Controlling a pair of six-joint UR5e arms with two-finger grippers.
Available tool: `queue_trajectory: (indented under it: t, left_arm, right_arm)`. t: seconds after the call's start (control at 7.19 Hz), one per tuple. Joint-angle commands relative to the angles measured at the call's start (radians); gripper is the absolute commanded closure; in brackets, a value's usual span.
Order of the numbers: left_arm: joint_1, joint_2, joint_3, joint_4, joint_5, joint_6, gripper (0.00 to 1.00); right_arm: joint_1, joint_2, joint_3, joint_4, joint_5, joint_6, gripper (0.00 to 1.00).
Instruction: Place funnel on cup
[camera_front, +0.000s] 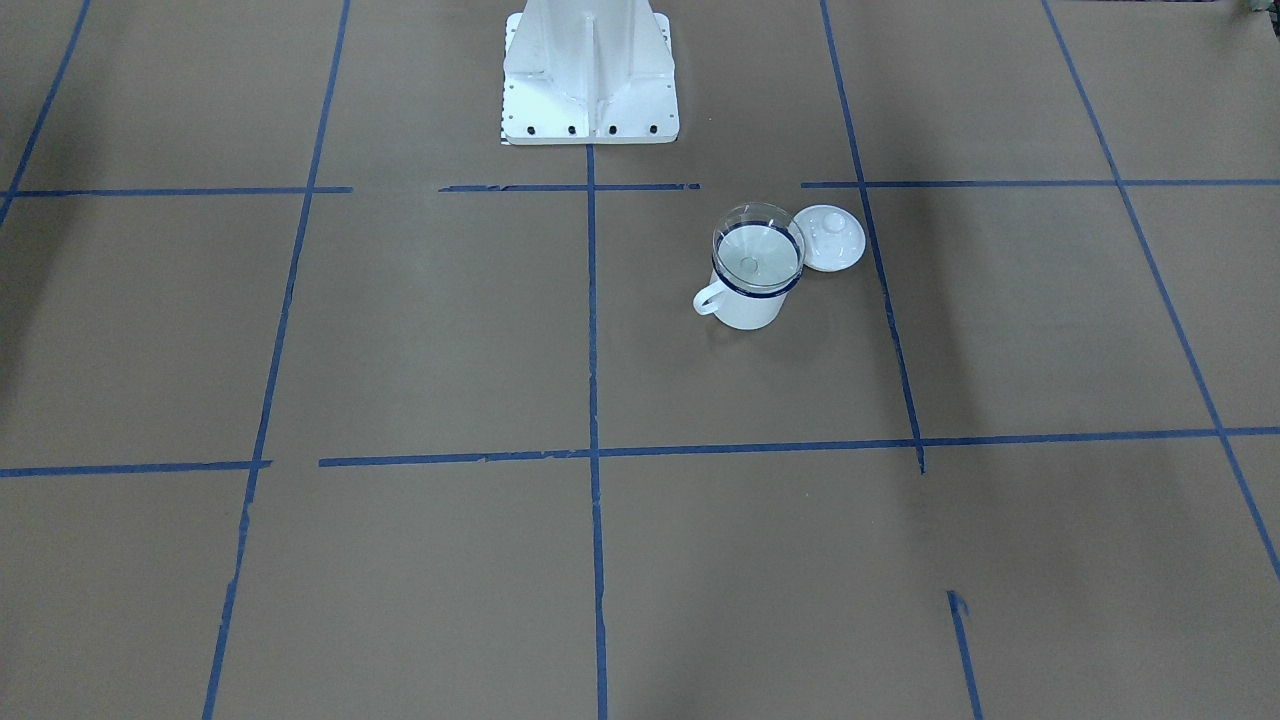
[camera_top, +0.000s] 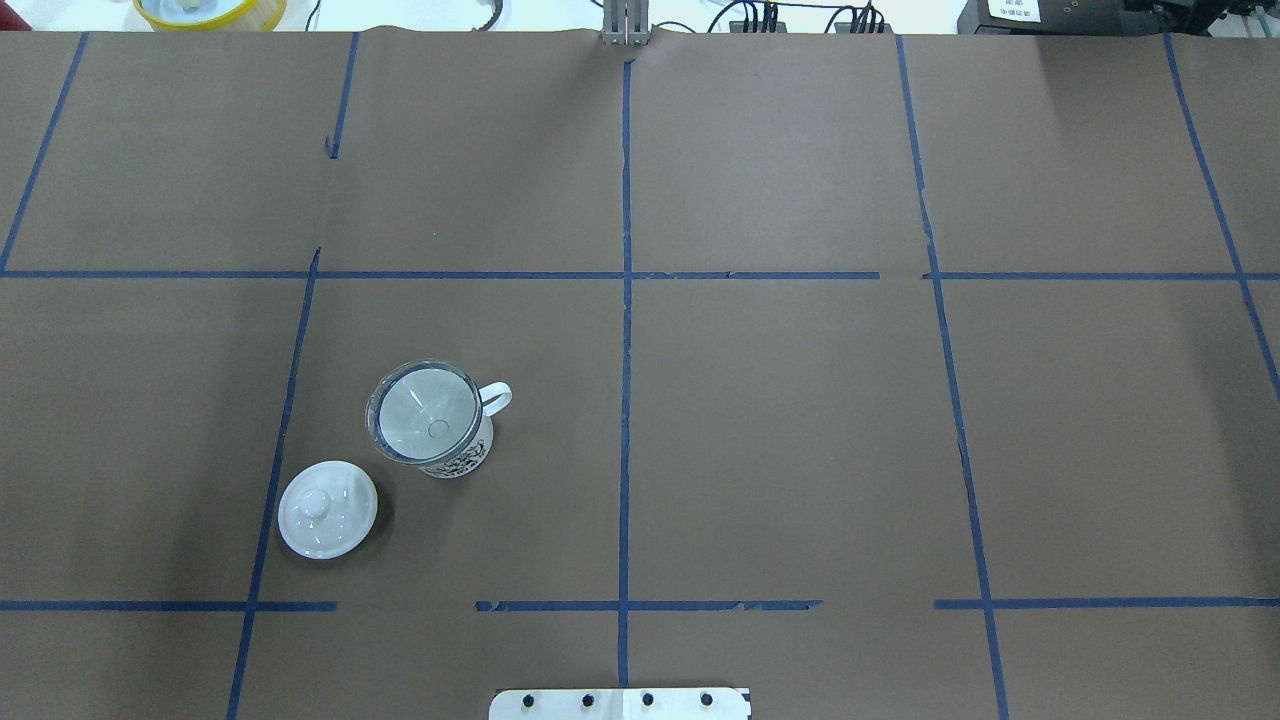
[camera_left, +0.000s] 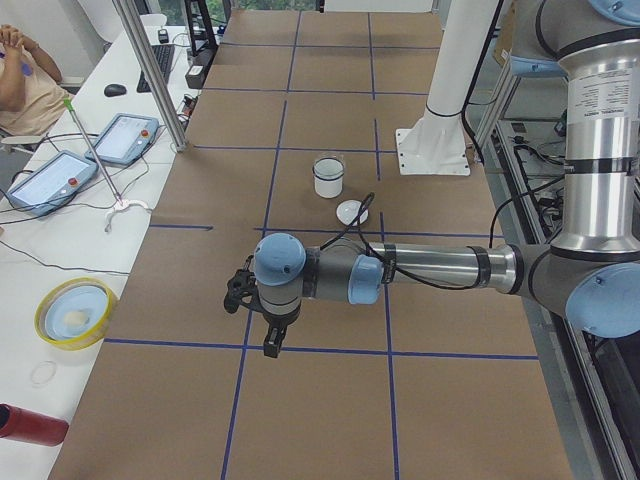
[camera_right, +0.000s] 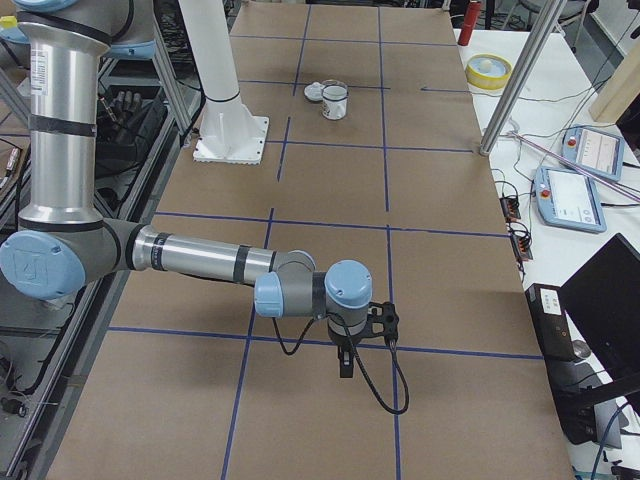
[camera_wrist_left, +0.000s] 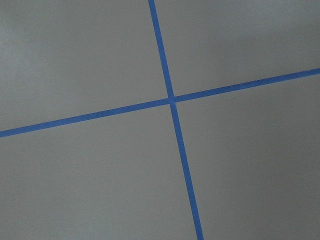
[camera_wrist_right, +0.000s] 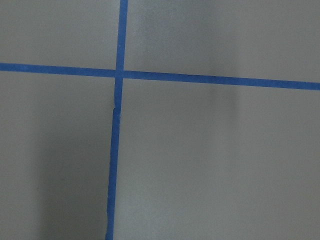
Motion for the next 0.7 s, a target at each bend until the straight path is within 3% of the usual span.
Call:
queue_trajectory:
  t: [0.0, 0.56]
  left_arm:
    - [-0.001, 0.000, 0.000, 0.003, 0.001, 0.000, 0.00]
    - [-0.001, 0.013, -0.002, 0.003, 0.000, 0.000, 0.00]
  right_arm:
    - [0.000, 0.000, 0.000, 0.000, 0.000, 0.000, 0.00]
    - [0.000, 0.000, 0.000, 0.000, 0.000, 0.000, 0.00]
